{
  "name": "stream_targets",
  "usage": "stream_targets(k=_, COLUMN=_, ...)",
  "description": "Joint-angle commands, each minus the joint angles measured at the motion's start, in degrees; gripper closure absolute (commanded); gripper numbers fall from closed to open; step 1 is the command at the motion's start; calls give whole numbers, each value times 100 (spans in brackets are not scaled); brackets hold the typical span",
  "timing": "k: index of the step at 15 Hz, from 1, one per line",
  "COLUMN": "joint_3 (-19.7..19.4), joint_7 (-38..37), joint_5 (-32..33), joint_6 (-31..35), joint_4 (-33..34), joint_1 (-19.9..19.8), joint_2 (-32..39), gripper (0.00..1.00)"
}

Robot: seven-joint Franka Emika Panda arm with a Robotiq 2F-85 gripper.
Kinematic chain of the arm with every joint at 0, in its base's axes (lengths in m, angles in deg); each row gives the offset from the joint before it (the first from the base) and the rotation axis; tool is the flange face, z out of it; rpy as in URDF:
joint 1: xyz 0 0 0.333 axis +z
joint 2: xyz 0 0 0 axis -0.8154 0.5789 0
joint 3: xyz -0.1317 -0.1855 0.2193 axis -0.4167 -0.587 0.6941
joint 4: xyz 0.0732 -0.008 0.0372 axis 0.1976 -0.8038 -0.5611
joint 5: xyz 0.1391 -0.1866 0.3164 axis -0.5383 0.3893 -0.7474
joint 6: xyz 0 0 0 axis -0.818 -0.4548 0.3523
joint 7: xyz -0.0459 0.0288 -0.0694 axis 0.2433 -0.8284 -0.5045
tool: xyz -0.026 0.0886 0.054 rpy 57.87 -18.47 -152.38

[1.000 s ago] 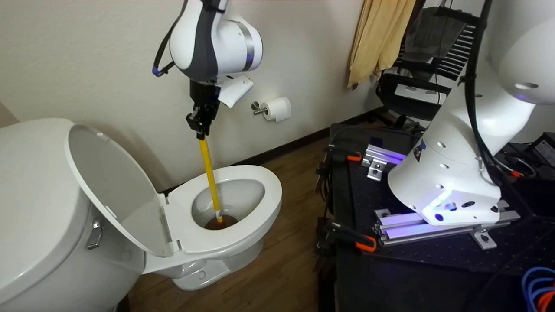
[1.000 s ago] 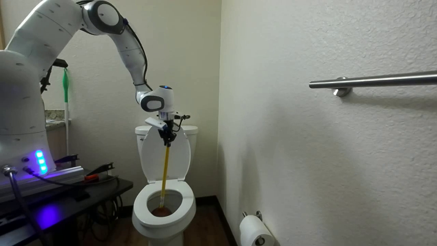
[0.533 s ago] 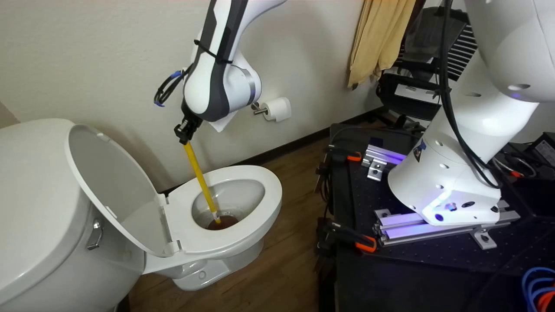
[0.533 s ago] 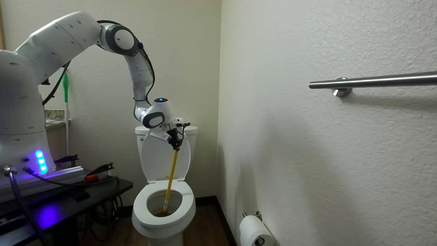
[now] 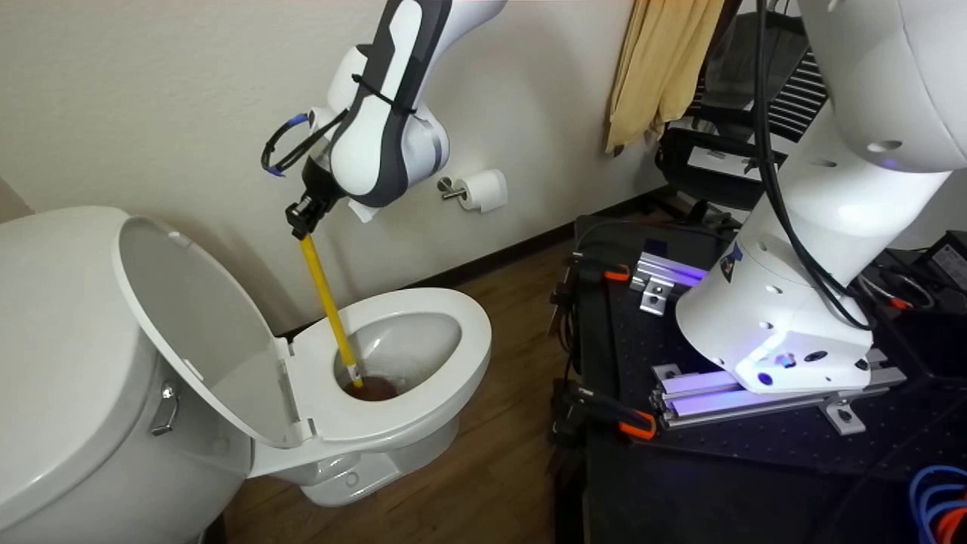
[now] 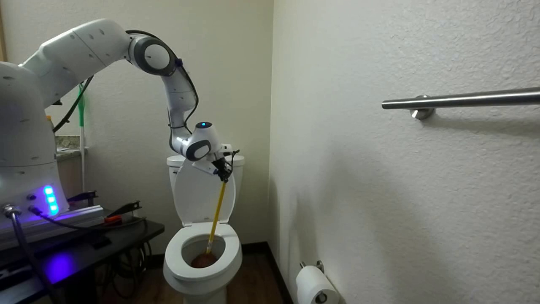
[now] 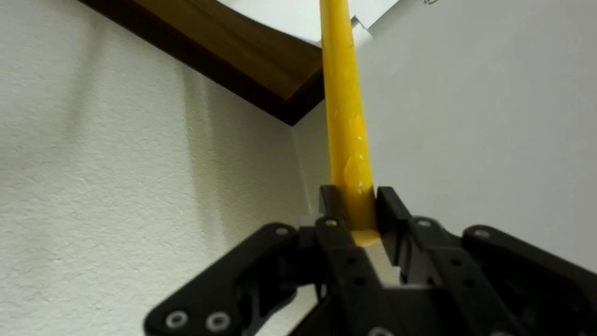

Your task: Move the toilet plunger up and down in the toilet

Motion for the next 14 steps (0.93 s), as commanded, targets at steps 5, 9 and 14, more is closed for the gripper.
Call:
stream_targets(k=5, joint_3=429, joint_7=-208, joint_5=493, joint_6=64, joint_4=-736, joint_1=-516, joint_2=-1263, gripper=94)
stream_targets(k=9, joint_3=169, joint_7=-195, joint_5=397, joint_6=-87, joint_4=-1032, joint_1=-266, joint_2=-1644, gripper=94)
stream_targets(k=14, joint_3=-1259, joint_7=-180, joint_5=97, joint_6=-128, joint_4=-784, joint_1=928, joint_2=-1206, gripper=94)
